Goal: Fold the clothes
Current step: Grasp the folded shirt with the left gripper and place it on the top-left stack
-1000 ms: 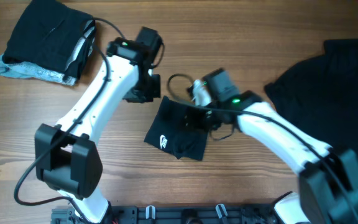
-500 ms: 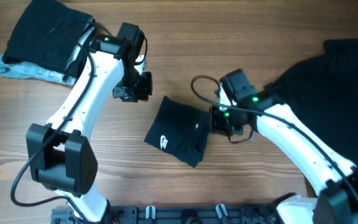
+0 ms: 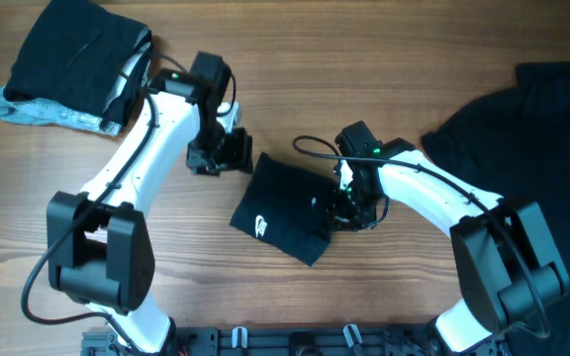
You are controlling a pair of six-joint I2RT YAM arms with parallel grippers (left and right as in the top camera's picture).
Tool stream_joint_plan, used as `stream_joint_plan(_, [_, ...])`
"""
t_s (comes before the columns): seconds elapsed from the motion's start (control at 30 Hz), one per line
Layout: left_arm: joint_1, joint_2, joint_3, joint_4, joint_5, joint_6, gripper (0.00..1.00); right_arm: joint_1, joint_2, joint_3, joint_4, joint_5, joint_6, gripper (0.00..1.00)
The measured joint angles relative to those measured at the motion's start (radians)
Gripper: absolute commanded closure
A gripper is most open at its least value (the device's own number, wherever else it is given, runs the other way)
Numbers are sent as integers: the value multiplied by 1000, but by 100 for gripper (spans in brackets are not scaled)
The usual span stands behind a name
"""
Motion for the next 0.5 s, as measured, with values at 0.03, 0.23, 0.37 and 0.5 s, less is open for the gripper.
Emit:
stream_joint_plan(0.03, [0,-2,-46,49,41,23,29,0,-1,0,6,-1,0,78])
stream_joint_plan(0.23, [0,-5,-267,291,266,232,16,0,-7,0,17,-4,-5,78])
stream_joint_plan(0.37, [-1,-5,-341,398,311,290,23,0,-6,0,20,-7,-5,78])
stream_joint_plan(0.5, [-10,-5,-388,480,341,309,37,0,-7,0,22,-7,-5,78])
